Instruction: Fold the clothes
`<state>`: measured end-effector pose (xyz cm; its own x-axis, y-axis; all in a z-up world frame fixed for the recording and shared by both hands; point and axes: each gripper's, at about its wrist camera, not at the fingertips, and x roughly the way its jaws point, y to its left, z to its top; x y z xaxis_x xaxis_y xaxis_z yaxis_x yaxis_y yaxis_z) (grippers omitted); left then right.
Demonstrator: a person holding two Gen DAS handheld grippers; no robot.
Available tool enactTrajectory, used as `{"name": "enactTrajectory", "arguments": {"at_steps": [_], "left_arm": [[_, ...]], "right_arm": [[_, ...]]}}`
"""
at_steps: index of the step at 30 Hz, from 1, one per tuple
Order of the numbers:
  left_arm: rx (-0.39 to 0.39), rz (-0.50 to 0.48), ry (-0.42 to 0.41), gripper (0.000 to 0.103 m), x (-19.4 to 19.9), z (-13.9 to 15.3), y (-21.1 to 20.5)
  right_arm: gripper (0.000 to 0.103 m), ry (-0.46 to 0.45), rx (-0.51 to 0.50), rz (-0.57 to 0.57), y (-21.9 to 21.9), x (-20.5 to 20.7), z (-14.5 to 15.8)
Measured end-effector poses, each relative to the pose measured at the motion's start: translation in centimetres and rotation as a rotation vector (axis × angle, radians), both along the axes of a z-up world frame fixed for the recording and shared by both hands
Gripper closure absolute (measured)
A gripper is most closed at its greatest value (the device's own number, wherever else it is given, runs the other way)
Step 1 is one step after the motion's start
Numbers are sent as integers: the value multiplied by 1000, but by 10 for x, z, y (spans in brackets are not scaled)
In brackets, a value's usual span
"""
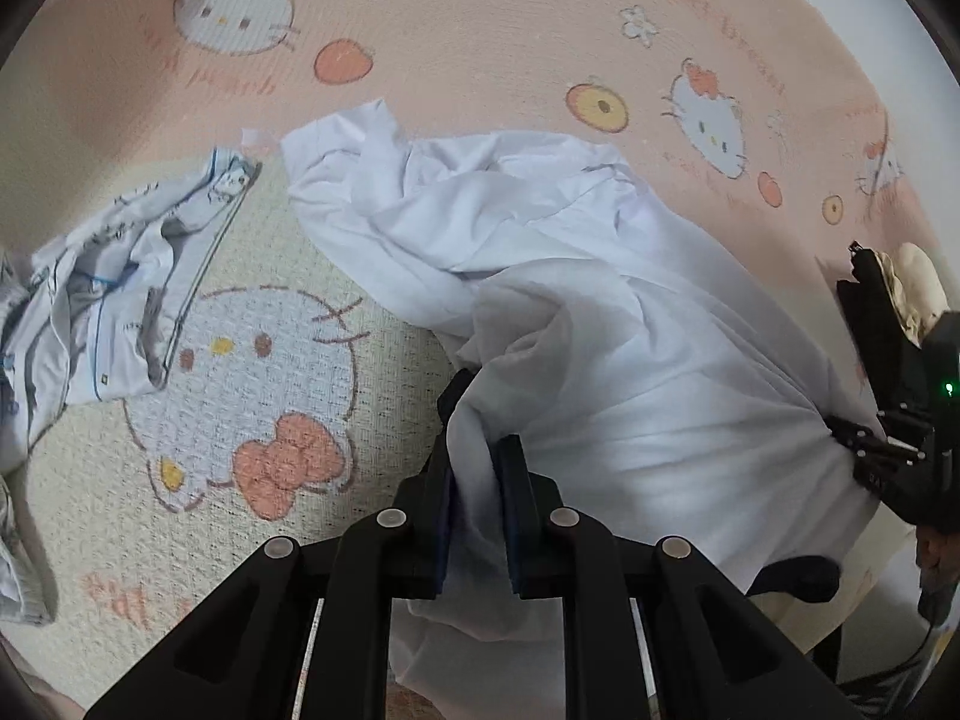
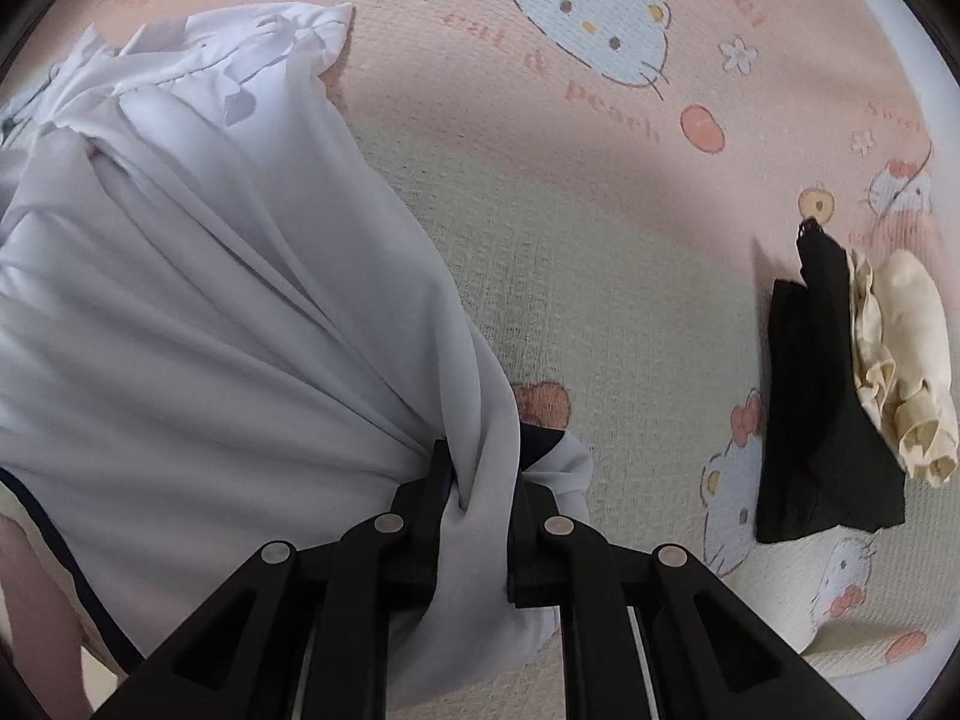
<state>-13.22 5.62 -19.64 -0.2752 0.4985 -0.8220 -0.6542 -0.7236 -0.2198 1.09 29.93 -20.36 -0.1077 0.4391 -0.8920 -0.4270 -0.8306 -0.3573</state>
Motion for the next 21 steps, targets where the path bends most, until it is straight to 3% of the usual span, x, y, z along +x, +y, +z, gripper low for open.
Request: {"name": "enactTrajectory", "arguments": {"at_steps": [5, 7, 11, 13, 14, 17, 21], "left_arm": [[138, 50, -18, 91, 1, 8, -23], [181, 78, -12, 91, 0, 15, -33], [230, 67, -6, 91, -3, 33, -35], [233, 55, -19, 88, -7, 38, -27], [229, 56, -32, 80, -9, 37, -22], [212, 120, -82, 27, -20, 30, -19], [234, 194, -160, 25, -34, 16, -23]], "right_arm": [[89, 88, -66, 13, 10, 6, 4], [83, 130, -108, 34, 12, 9, 11], [48, 198, -177, 109, 16, 12, 26], [44, 213, -176, 151, 15, 9, 34], [44, 222, -172, 168, 15, 6, 38], [41, 249, -181, 211, 13, -10, 48], [41, 283, -200, 238, 7, -37, 56]]}}
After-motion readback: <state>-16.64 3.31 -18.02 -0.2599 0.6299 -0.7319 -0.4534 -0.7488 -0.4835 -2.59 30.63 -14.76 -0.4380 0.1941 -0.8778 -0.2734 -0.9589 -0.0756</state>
